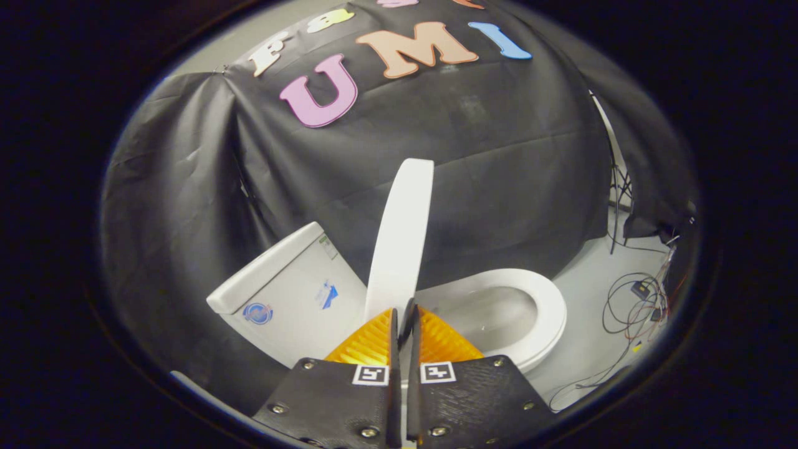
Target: Open the toilet lid.
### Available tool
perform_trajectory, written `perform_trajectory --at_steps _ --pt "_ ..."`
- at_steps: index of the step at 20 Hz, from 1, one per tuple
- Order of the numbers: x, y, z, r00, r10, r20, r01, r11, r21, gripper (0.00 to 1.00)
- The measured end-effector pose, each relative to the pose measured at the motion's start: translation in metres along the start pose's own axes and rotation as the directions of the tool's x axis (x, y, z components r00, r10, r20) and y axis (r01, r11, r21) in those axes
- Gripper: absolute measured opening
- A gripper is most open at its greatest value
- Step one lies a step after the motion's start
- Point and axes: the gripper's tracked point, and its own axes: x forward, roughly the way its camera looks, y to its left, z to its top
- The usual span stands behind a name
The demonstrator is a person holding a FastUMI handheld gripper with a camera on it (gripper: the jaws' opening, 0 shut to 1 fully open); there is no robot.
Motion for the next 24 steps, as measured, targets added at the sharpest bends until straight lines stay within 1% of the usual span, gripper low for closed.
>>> perform_trajectory --at_steps 7,17,24 --pt "0.000 0.026 0.004 0.999 0.040 0.021 -0.037 0.991 -0.132 0.04" --pt "0.002 0.061 0.004 0.993 0.115 0.032 -0.108 0.979 -0.174 0.04" --pt "0.004 0.086 0.004 0.989 0.146 0.035 -0.137 0.971 -0.198 0.04"
